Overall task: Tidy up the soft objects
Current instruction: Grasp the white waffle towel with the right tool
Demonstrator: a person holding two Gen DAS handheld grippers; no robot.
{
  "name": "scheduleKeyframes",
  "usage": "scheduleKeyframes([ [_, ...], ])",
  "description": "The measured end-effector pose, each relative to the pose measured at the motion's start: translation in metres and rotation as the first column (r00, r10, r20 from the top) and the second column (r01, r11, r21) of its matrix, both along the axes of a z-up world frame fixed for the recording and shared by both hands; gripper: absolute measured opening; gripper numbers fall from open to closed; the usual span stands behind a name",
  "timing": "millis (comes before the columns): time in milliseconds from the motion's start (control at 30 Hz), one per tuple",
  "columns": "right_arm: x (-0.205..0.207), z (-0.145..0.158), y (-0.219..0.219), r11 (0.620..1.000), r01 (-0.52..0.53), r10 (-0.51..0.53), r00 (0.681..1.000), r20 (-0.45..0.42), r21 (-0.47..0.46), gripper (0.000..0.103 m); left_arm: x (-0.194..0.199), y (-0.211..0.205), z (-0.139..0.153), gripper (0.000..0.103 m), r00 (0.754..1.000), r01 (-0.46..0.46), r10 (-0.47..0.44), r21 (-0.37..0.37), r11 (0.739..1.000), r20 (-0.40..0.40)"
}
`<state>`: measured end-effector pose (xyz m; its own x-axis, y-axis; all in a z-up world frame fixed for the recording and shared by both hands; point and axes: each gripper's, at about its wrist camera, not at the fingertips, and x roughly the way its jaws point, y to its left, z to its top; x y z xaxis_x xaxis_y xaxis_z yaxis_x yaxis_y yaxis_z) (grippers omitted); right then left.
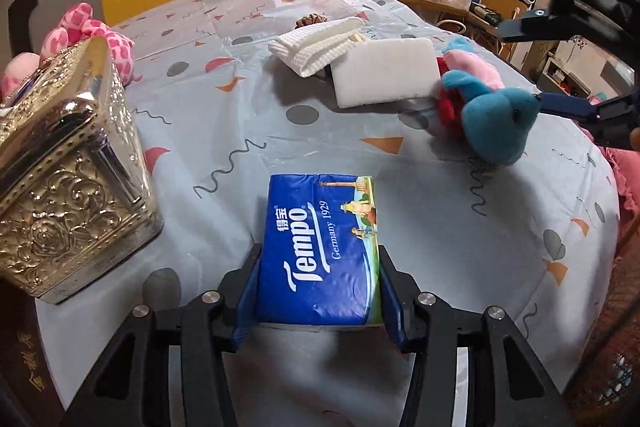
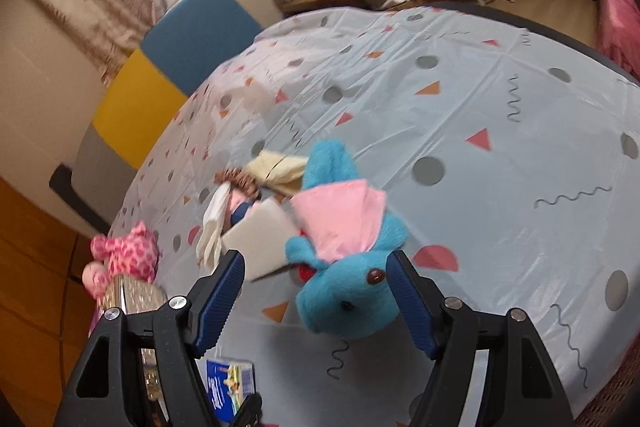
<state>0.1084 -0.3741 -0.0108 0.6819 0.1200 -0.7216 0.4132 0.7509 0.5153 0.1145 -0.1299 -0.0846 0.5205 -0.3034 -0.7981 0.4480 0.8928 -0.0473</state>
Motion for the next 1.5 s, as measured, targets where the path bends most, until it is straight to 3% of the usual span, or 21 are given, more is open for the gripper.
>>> scheduleKeyframes([
  [133,0.017,0.003,0.024,0.990,-0.130,0.128,0.991,-0.028,-0.053,0.075,-0.004,0.000,0.000,0.052,0.999,0.014,-0.015,0.005,1.000,0.030],
  [233,0.039,0.012,0.048,0.956,-0.257,0.250,0.966,-0.064,-0.141,0.075,-0.010,0.007,0.001,0.052,1.000,0.003,-0.002,-0.016,1.000,0.025],
  [333,0.065,0.028,0.074,0.894,-0.361,0.350,0.932,-0.093,-0.265,0.075,-0.012,0.011,0.001,0.052,1.000,0.000,0.001,-0.022,1.000,0.030],
  [433,0.101,0.037,0.106,0.799,-0.470,0.449,0.881,-0.147,-0.376,0.075,-0.015,0.018,0.003,0.052,1.000,-0.009,0.010,-0.043,0.999,0.017],
  [600,0.160,0.010,0.150,0.642,-0.584,0.486,0.811,-0.326,-0.496,0.076,-0.020,0.025,0.004,0.052,1.000,-0.005,0.006,-0.056,0.998,0.012],
  [667,0.181,-0.005,0.163,0.600,-0.614,0.476,0.789,-0.388,-0.513,0.076,-0.021,0.027,0.004,0.052,1.000,-0.002,0.002,-0.058,0.998,0.013],
  [800,0.200,-0.035,0.173,0.553,-0.654,0.440,0.755,-0.486,-0.517,0.074,-0.024,0.029,0.004,0.052,1.000,0.005,-0.005,-0.056,0.998,0.017],
  [867,0.201,-0.045,0.173,0.525,-0.664,0.408,0.745,-0.527,-0.533,0.029,-0.025,0.031,0.003,0.052,1.000,0.009,-0.008,-0.056,0.998,0.022],
  [900,0.199,-0.041,0.172,0.522,-0.647,0.401,0.761,-0.510,-0.556,0.025,-0.026,0.031,0.003,0.052,1.000,0.011,-0.009,-0.055,0.998,0.027],
  [933,0.196,-0.035,0.165,0.562,-0.634,0.423,0.772,-0.474,-0.531,0.015,-0.028,0.032,0.003,0.052,1.000,0.011,-0.009,-0.055,0.998,0.029],
  [1000,0.186,-0.015,0.150,0.656,-0.588,0.455,0.809,-0.373,-0.474,0.013,-0.026,0.033,0.002,0.052,1.000,0.010,-0.008,-0.056,0.998,0.029],
  [1067,0.170,-0.001,0.140,0.692,-0.556,0.463,0.831,-0.308,-0.460,0.012,-0.031,0.035,0.001,0.052,1.000,0.013,-0.012,-0.055,0.998,0.029],
  [1200,0.130,0.008,0.118,0.779,-0.548,0.511,0.836,-0.198,-0.304,0.013,-0.034,0.033,0.002,0.052,0.999,0.026,-0.024,-0.043,0.999,0.030],
  [1333,0.104,-0.005,0.102,0.825,-0.559,0.551,0.828,-0.105,-0.080,0.014,-0.035,0.029,0.003,0.052,0.999,0.031,-0.030,-0.029,0.999,0.027],
  [1433,0.097,-0.030,0.085,0.858,-0.508,0.513,0.855,-0.076,0.078,0.016,-0.041,0.029,0.004,0.052,0.999,0.026,-0.026,-0.015,1.000,0.029],
  [1467,0.097,-0.041,0.079,0.860,-0.492,0.504,0.861,-0.070,0.137,0.010,-0.042,0.028,0.005,0.052,0.999,0.026,-0.026,-0.013,1.000,0.029],
  [1500,0.096,-0.041,0.077,0.864,-0.485,0.496,0.866,-0.063,0.139,0.010,-0.042,0.028,0.005,0.052,0.999,0.025,-0.025,-0.011,1.000,0.029],
])
